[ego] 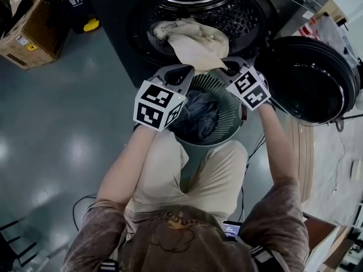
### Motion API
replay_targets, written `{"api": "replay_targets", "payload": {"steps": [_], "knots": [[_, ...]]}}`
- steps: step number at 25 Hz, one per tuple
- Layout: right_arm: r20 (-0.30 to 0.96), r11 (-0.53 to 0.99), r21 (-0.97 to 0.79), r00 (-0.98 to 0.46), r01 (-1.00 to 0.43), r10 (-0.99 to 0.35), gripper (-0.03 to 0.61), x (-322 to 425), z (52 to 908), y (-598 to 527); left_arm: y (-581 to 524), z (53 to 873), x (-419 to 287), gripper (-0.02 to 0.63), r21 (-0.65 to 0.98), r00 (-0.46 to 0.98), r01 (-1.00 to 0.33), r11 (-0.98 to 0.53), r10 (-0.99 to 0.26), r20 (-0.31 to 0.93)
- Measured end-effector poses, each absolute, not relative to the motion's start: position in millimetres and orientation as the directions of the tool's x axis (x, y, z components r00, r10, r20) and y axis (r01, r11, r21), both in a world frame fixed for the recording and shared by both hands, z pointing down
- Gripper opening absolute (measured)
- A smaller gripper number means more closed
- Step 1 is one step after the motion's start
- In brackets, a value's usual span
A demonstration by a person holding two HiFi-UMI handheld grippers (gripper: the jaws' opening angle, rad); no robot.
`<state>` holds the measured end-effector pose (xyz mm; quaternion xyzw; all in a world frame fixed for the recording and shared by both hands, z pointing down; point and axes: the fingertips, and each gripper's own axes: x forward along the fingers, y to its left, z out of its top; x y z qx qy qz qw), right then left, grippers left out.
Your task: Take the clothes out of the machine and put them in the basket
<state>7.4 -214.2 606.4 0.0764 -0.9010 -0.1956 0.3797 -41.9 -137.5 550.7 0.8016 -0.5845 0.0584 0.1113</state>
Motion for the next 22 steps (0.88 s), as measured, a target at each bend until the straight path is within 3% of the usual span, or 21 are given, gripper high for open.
{"api": "replay_targets", "payload": {"steps": [22], "knots": [[0.731,0.988,0.149,-0.677,0.03,-0.09,0.032,55,690,-103,-142,555,-40,0.008,0.122,0.33,-0.943,-0.309,-0.915,0.233]]}}
